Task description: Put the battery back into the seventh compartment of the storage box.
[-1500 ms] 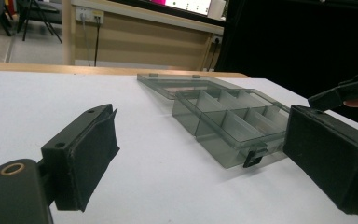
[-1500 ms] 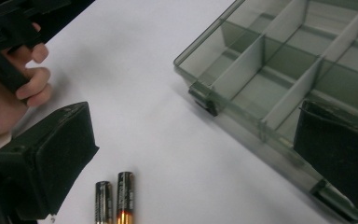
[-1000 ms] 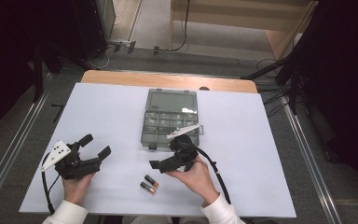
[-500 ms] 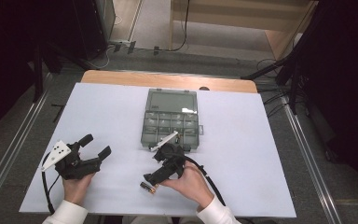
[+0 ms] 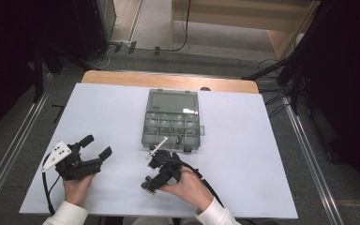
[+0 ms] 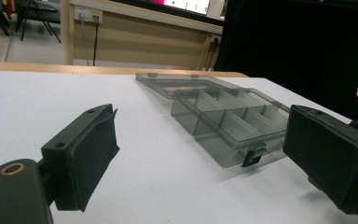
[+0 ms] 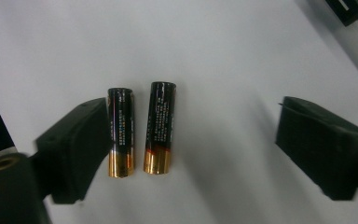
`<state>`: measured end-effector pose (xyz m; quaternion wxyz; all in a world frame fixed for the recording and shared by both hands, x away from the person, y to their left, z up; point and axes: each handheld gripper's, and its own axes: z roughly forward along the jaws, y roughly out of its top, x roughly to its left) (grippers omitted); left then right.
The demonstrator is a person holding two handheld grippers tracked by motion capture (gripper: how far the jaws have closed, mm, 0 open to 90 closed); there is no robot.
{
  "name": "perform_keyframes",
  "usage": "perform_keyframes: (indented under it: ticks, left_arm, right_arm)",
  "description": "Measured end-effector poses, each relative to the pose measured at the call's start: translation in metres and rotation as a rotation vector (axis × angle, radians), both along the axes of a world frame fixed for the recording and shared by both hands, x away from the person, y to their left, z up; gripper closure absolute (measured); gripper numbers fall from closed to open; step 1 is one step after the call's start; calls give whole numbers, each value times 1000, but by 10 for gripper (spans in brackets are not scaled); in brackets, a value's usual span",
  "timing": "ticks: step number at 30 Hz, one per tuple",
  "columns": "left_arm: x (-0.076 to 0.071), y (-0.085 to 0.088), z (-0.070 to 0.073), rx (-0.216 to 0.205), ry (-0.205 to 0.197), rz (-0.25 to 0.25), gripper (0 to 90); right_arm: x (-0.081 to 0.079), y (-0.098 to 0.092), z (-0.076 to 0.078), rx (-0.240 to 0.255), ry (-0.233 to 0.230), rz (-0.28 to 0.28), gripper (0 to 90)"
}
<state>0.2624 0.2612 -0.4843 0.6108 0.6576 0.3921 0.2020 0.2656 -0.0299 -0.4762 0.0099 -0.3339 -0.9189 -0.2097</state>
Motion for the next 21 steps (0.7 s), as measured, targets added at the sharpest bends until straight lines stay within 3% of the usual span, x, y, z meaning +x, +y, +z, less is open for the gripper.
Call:
perform_keyframes:
  ticks: [6, 13, 21]
  left_arm:
    - [0, 0, 0, 0, 0, 0, 96]
    - [0, 0, 0, 0, 0, 1, 96]
    - [0, 0, 0, 2, 0, 1, 96]
  right_arm:
    - [0, 0, 0, -9, 21, -32, 319]
    - [-3, 2, 2, 8, 24, -4, 475]
    - [-8, 11, -1, -48, 28, 25, 671]
